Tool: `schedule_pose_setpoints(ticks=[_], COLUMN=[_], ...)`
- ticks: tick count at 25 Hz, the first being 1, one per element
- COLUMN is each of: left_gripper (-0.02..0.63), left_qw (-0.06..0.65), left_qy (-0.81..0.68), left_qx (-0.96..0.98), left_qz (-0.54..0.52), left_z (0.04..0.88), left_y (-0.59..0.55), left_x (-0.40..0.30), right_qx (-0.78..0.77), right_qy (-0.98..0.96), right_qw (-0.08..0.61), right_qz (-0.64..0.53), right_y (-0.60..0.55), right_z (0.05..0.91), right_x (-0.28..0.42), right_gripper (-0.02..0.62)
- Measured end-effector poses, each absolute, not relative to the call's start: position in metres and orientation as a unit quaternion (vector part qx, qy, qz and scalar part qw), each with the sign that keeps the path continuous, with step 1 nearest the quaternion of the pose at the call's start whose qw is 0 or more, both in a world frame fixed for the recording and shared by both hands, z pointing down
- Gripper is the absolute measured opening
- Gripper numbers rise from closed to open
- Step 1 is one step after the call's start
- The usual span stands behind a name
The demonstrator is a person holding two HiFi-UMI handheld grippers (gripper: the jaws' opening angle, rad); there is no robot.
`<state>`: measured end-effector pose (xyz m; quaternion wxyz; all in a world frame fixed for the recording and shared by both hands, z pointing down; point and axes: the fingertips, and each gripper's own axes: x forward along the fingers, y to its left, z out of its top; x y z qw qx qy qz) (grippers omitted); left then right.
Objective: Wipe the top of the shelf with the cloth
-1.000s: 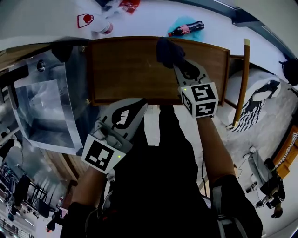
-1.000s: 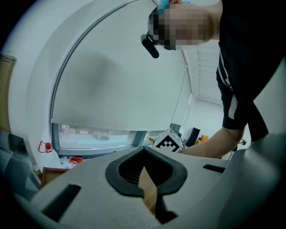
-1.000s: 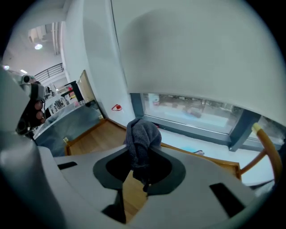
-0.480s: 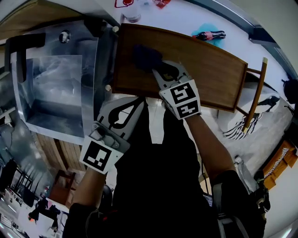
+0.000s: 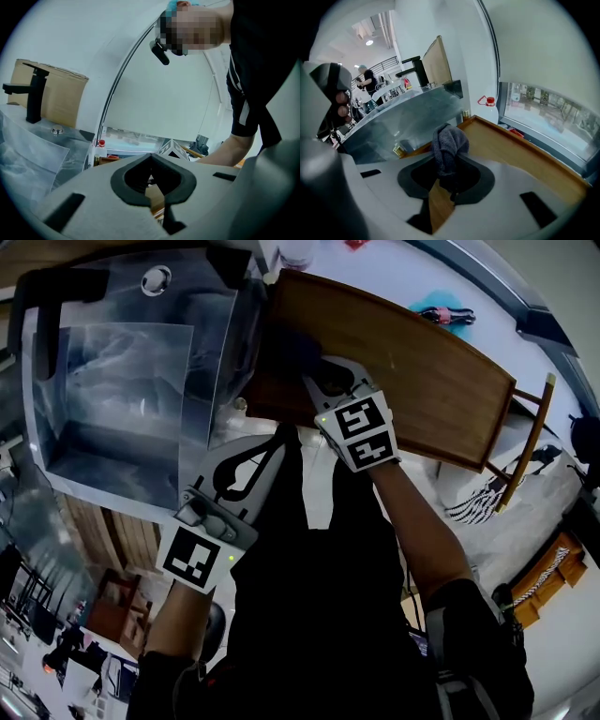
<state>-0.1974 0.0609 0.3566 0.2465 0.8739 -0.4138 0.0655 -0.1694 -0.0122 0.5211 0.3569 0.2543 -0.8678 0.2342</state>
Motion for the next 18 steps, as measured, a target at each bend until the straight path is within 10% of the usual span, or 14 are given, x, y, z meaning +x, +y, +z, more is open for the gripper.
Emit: schedule_pose_setpoints(ticks=[18], left_gripper=[0.018], left_qw=[0.247], left_qy=[-0.357], left_qx=[0.897], left_qz=[0.08], left_z=[0.364], left_y=[0.057], left_x=[-0.135], right_qx=[0.314], right_qy=[-0.839], right_qw=[0.363], right_qz=[0.257], right_y=[-0.016], right_z=[0.544], right_x=[-0.085], right_gripper=[0.083])
